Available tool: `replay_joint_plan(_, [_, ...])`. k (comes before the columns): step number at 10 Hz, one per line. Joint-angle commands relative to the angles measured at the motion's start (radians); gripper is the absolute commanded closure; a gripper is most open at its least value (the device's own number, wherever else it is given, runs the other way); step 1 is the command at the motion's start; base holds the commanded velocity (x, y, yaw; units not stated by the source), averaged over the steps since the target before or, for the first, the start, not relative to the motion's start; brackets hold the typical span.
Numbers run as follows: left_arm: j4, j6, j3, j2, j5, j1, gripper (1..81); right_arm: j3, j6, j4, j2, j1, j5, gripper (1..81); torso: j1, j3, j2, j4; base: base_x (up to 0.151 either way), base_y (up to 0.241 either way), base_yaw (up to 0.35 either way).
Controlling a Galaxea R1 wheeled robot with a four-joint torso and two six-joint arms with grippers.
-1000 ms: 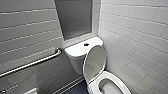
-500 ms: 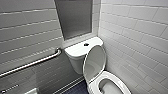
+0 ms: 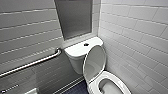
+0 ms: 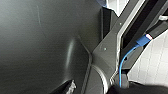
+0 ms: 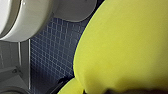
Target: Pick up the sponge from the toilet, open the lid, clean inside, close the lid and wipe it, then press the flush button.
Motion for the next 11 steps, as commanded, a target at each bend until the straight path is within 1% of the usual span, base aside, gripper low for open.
replay_joint_plan(1, [0.028, 0.0, 0.014, -0.036, 0.009, -0.022, 1.0, -0.04, 0.001, -0.069, 0.019, -0.062, 0.023, 81.1, 0.0, 0.0, 0.0, 0.0, 0.0, 0.0, 0.0])
replay_joint_plan(3, [0.03, -0.007, 0.015, -0.038, 0.007, -0.061, 1.0, -0.104, 0.001, -0.089, 0.075, -0.127, 0.09, 81.1, 0.0, 0.0, 0.0, 0.0, 0.0, 0.0, 0.0])
replay_joint_plan(4, [0.03, -0.015, 0.018, -0.041, 0.007, -0.081, 1.0, -0.124, 0.001, -0.101, 0.098, -0.144, 0.11, 81.1, 0.0, 0.0, 0.0, 0.0, 0.0, 0.0, 0.0])
replay_joint_plan(5, [0.03, -0.035, 0.031, -0.055, 0.001, -0.108, 1.0, -0.139, 0.001, -0.103, 0.114, -0.155, 0.124, 81.1, 0.0, 0.037, 0.0, -0.036, 0.0, 0.0, 0.0])
replay_joint_plan(6, [0.03, -0.052, 0.05, -0.068, -0.003, -0.128, 1.0, -0.141, 0.001, -0.104, 0.122, -0.161, 0.133, 81.1, 0.0, 0.055, 0.0, -0.054, 0.0, 0.0, 0.0])
replay_joint_plan(7, [0.03, -0.055, 0.054, -0.071, -0.002, -0.139, 1.0, -0.141, 0.001, -0.106, 0.131, -0.161, 0.133, 81.1, 0.0, 0.013, 0.0, -0.012, 0.0, 0.0, 0.0])
replay_joint_plan(8, [0.03, -0.064, 0.047, -0.07, 0.0, -0.148, 1.0, -0.141, 0.001, -0.118, 0.138, -0.162, 0.133, 81.1, 0.0, 0.03, 0.0, -0.029, 0.0, 0.0, 0.0])
replay_joint_plan(9, [0.016, -0.073, 0.032, -0.071, 0.0, -0.156, 1.0, -0.146, 0.001, -0.123, 0.152, -0.164, 0.135, 81.1, 0.0, 0.037, -0.001, -0.039, 0.0, 0.0, 0.0])
replay_joint_plan(11, [0.011, -0.098, 0.018, -0.068, -0.002, -0.17, 1.0, -0.161, 0.001, -0.124, 0.183, -0.174, 0.135, 81.1, 0.0, 0.04, -0.001, -0.04, 0.0, 0.0, 0.0])
